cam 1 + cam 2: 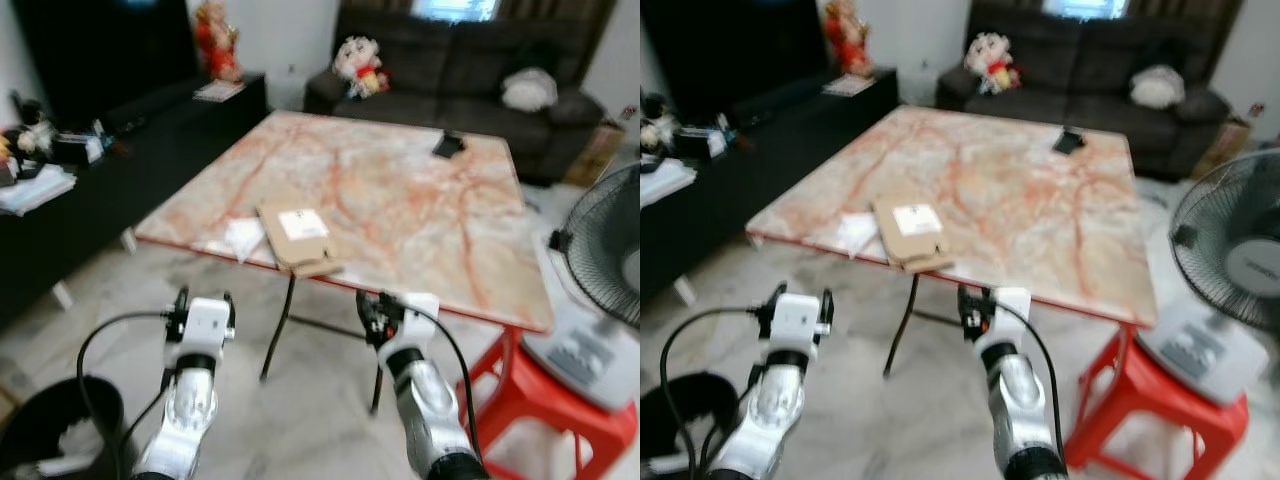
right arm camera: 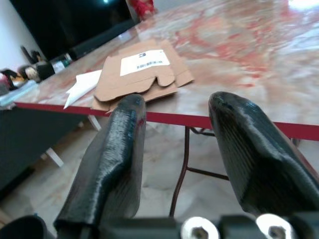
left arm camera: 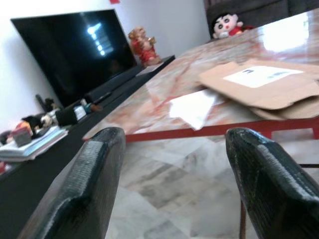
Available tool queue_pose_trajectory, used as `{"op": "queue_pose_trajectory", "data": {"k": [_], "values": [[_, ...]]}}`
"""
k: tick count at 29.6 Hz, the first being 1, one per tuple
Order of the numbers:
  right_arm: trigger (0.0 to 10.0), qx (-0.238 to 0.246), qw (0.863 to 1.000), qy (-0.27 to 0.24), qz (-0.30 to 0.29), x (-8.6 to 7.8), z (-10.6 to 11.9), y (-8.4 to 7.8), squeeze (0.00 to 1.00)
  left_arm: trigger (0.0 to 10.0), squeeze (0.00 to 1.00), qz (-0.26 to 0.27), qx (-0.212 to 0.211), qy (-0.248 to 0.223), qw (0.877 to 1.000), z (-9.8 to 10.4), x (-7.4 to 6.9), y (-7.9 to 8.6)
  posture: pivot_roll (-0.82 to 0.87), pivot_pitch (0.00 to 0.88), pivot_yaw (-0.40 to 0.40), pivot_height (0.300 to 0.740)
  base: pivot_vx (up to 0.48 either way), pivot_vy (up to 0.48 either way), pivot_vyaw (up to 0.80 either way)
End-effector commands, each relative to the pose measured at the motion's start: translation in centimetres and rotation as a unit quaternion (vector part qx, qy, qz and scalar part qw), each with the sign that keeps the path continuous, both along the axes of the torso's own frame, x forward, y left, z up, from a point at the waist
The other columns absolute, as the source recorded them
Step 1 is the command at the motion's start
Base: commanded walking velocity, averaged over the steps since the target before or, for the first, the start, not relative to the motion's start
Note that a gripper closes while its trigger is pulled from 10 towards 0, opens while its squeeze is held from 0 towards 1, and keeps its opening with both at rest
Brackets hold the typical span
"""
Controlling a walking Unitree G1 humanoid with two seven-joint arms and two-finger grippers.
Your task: Picking trash to rubbish bin
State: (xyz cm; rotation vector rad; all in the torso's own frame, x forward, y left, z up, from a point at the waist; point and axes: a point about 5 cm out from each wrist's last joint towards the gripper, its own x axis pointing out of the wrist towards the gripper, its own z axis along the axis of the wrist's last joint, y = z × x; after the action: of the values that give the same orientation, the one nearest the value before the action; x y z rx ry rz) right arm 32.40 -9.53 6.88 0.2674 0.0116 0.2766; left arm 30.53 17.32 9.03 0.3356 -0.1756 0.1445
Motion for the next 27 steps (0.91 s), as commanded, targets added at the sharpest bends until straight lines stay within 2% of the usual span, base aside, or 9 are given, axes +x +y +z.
{"op": "queue_pose_trajectory", "data": {"k": [1,6,15,27], "values": [[10.0,0.000,1.000,-0.009,-0.010,0.14,0.34,-0.49,0.00,10.0,0.00,-0.008,0.000,0.007,1.000,-0.20,-0.03,-0.48,0.00,0.013,-0.010,0.740,0.000,0.000,-0.80],[10.0,-0.001,1.000,-0.006,-0.012,-0.02,0.12,-0.54,0.00,10.0,0.00,-0.025,-0.003,0.014,1.000,-0.37,-0.17,-1.18,0.00,0.000,-0.012,0.740,0.000,0.000,-0.80],[10.0,0.001,1.000,-0.005,-0.009,0.09,0.22,-0.24,0.00,10.0,0.00,-0.034,-0.004,0.014,0.999,-0.22,0.00,-1.40,0.01,0.000,-0.009,0.740,0.000,0.000,-0.80],[10.0,0.000,1.000,0.001,-0.001,0.27,0.28,0.16,0.00,10.0,0.00,-0.018,-0.007,0.017,1.000,-0.15,0.01,-0.96,0.02,0.032,-0.016,0.740,0.000,0.000,0.00]]}}
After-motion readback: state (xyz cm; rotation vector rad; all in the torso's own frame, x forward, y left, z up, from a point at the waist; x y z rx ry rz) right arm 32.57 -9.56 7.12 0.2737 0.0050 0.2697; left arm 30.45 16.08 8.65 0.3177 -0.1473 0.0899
